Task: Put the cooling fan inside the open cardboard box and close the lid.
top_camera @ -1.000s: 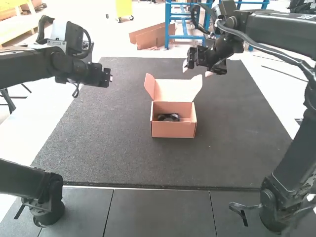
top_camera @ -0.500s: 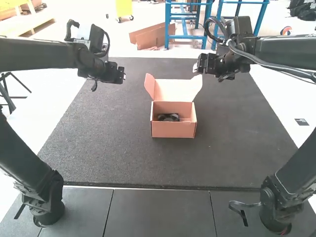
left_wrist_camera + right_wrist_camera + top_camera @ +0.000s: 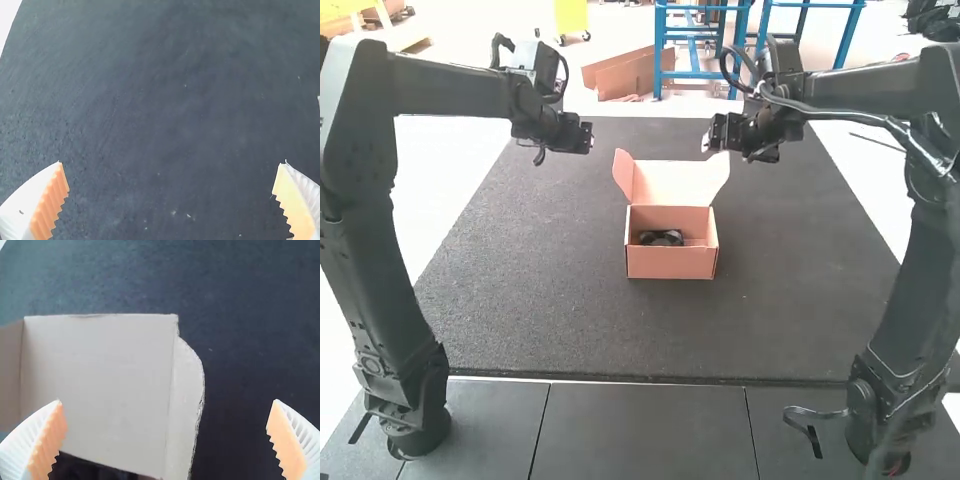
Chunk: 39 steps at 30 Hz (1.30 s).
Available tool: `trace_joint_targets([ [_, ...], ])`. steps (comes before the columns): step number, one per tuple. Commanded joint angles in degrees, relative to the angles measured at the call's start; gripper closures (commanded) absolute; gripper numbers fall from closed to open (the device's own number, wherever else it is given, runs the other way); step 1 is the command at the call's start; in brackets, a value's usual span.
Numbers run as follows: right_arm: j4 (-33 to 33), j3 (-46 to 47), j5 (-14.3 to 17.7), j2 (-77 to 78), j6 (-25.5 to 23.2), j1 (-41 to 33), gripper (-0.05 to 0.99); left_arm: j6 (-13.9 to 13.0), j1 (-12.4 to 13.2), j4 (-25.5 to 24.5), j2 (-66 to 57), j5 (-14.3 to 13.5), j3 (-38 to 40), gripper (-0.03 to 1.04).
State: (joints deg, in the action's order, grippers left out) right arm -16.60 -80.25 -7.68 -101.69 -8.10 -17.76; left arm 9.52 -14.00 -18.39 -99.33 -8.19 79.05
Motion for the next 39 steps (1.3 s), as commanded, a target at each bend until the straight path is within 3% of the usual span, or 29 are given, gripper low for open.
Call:
trace_joint_targets([
  [1, -1.59, -3.78, -2.25, -1.23, 0.36, 1.06, 0.02, 0.41, -0.59, -0.24, -1.75, -0.6, 3.75, 0.04],
  [11, -5.37, -7.03, -4.97, -4.31, 0.36, 1.06, 0.04, 0.06, -1.65, -2.7, -6.49, 3.18, 7.44, 0.04],
  [20, -5.99, -7.38, -5.33, -4.66, 0.45, 1.15, 0.04, 0.15, -3.67, -2.53, -7.99, 7.13, 9.81, 0.04],
  [31, -6.16, -7.29, -6.12, -4.75, 0.45, 1.67, 0.04, -0.91, -7.8, -2.09, -8.6, 7.75, 10.34, 0.04],
  [34, -6.08, -7.2, -6.12, -4.75, 0.54, 1.85, 0.11, -0.82, -8.32, -2.0, -8.6, 7.83, 10.34, 0.04],
  [39, -5.9, -7.03, -6.73, -4.75, 0.54, 2.29, 0.32, -0.73, -8.32, -2.17, -8.6, 7.83, 10.34, 0.04],
])
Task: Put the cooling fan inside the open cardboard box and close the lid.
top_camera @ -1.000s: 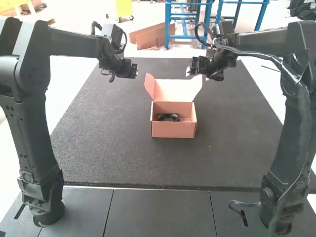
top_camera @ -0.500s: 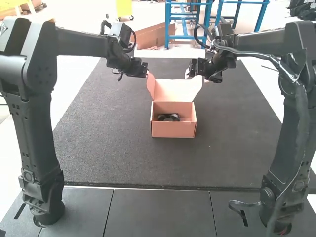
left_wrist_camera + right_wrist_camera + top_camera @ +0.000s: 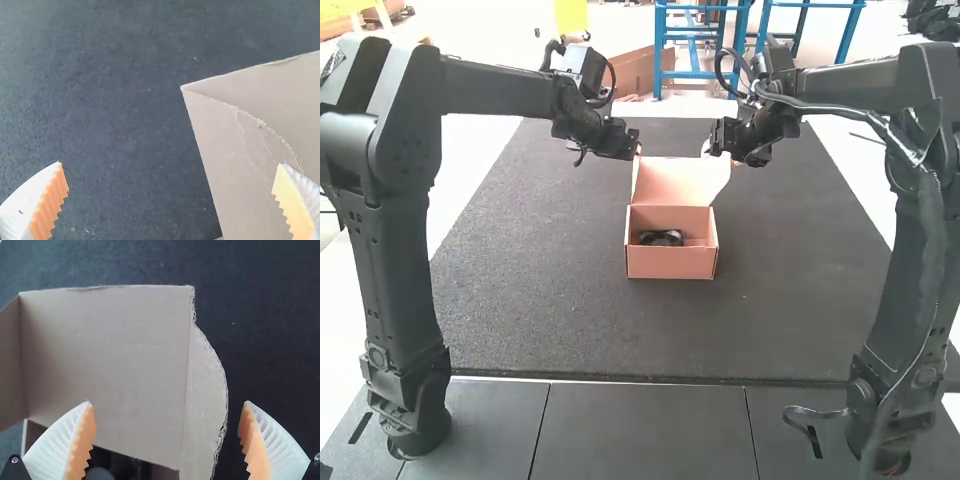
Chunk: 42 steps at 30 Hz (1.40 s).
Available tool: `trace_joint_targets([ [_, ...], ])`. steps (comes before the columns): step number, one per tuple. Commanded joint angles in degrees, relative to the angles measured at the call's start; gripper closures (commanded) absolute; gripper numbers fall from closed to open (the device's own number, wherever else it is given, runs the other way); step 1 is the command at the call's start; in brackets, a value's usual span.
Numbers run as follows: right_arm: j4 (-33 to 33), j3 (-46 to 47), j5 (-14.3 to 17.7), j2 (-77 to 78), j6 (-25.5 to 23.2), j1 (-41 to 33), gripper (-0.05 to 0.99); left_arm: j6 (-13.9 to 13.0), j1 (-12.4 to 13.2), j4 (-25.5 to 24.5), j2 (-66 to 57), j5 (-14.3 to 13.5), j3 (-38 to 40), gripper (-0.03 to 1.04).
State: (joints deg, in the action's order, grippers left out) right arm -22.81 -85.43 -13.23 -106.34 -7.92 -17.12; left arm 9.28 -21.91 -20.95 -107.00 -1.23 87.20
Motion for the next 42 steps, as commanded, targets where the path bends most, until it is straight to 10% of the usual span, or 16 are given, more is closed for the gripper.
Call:
trace_joint_targets([
  [1, 0.4, -1.85, -1.18, -0.09, 0.45, 1.66, 0.32, -0.49, -0.5, 0.3, -0.93, 0.8, 2.19, 0.04],
  [15, 1.89, -1.85, 1.81, 0.0, 0.45, 2.18, 0.66, -0.49, -0.41, -0.58, -0.93, 0.8, 2.19, 0.04],
  [42, 1.98, -0.53, 3.39, 0.52, 0.8, 0.69, 0.95, 0.21, -0.68, -1.37, -0.4, 0.8, 2.19, 0.04],
])
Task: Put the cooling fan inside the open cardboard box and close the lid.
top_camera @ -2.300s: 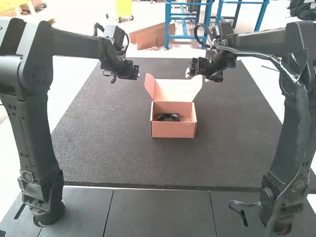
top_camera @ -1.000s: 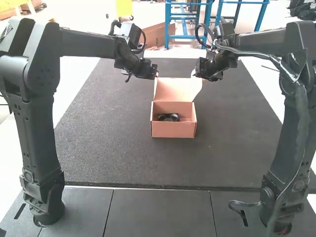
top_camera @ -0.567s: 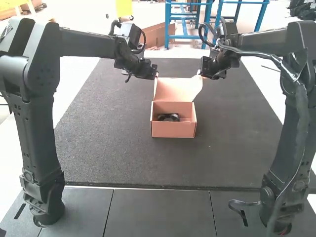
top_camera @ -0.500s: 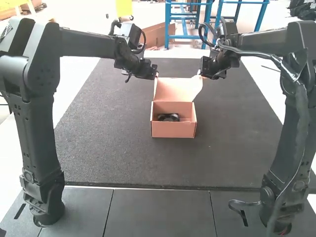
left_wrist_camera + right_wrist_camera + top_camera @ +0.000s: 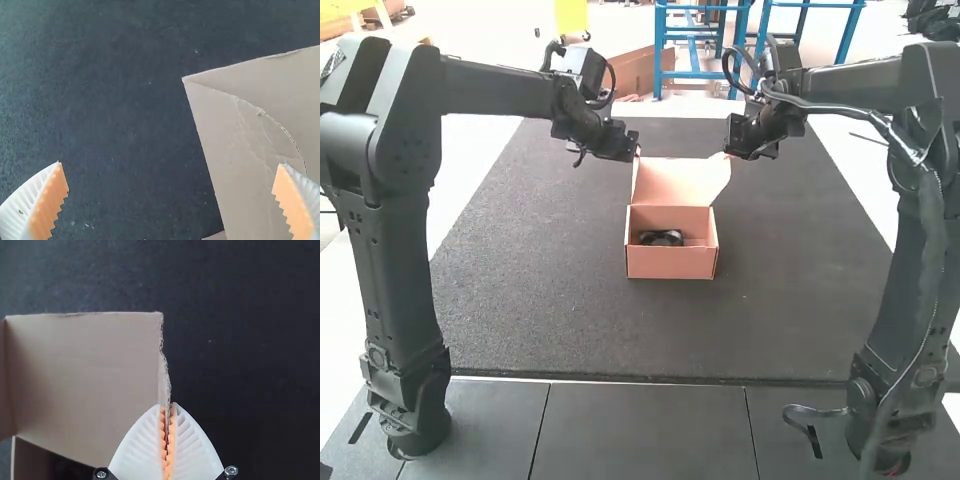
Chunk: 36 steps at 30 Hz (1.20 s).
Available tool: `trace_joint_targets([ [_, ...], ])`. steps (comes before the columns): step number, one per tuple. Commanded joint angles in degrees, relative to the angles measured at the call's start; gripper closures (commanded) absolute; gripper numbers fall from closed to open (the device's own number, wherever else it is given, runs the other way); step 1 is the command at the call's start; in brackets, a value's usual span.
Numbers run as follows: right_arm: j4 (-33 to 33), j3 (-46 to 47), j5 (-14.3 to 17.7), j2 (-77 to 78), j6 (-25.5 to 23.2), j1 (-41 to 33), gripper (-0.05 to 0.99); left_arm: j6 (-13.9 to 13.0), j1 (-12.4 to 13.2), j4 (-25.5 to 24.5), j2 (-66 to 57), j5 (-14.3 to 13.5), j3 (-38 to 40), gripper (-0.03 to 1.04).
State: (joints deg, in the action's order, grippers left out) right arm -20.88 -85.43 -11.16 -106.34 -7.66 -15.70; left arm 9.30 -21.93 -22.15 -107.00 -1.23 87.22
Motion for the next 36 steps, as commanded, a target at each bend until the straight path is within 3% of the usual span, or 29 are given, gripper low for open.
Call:
trace_joint_targets([
  [1, -0.03, -0.18, 1.67, 0.88, 0.63, -0.91, 0.95, 0.28, -0.65, -0.26, -0.31, 0.8, 2.16, 0.04],
  [5, 0.23, 1.58, 2.81, 2.46, 1.07, -1.96, 0.95, 0.28, -0.65, -1.14, 0.21, 0.8, 2.16, 0.04],
  [7, 0.23, 2.9, 5.18, 3.16, 1.86, -2.58, 0.95, 0.28, -0.65, -1.23, 0.57, 0.8, 2.08, 0.04],
  [24, 0.58, 12.57, 9.49, 11.69, 3.27, -5.57, 0.94, 0.1, -1.01, -4.57, 2.32, 0.8, 1.37, 0.04],
  [36, 0.76, 18.54, 9.49, 17.31, 3.18, -6.0, 0.94, 0.1, -3.03, -5.97, 4.34, 0.62, -1.0, 0.04],
])
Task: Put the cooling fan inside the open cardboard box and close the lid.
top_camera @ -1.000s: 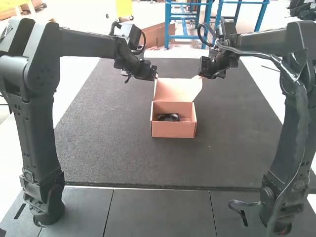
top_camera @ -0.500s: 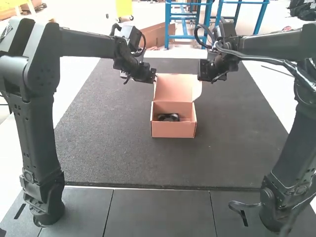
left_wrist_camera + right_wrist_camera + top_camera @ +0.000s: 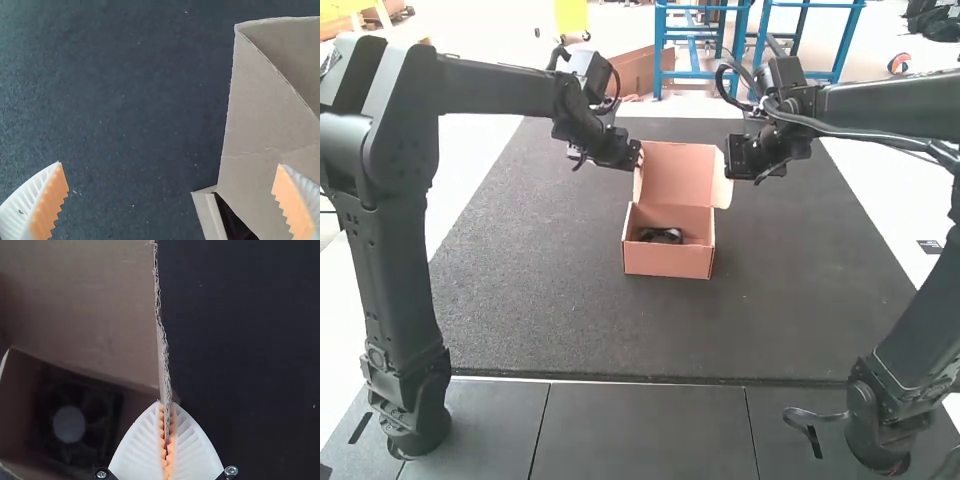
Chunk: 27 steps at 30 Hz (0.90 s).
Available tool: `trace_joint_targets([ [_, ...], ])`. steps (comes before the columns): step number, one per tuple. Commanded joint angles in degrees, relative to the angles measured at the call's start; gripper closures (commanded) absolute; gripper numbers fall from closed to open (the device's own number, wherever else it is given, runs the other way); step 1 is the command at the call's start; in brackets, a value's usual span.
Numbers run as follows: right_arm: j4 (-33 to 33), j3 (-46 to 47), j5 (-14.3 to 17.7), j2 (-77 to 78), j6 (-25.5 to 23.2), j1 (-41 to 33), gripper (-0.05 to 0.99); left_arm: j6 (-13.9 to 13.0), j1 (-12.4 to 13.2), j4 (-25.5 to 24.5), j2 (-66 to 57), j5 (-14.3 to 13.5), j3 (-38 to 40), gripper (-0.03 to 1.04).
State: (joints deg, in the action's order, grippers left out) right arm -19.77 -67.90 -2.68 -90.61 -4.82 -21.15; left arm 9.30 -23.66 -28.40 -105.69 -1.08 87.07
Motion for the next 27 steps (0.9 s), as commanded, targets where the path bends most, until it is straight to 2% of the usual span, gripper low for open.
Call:
trace_joint_targets([
  [1, -0.36, 1.37, 1.01, 1.93, 0.34, -0.56, 0.94, 0.1, -1.39, 0.19, 3.38, 0.47, -1.11, 0.04],
  [9, -0.09, 2.51, 0.3, 3.07, -1.24, -0.83, 0.94, 0.1, -1.39, 0.54, 5.41, 0.29, -4.01, 0.04],
  [17, -0.18, 2.6, -5.67, 3.07, -5.55, -1.7, 0.94, 0.1, -1.48, 0.72, 6.9, 0.2, -5.68, 0.04],
  [27, -0.18, 4.71, -5.76, 3.07, -5.29, -3.64, 0.94, 0.1, -1.39, 1.07, 9.27, 0.2, -8.58, 0.04],
])
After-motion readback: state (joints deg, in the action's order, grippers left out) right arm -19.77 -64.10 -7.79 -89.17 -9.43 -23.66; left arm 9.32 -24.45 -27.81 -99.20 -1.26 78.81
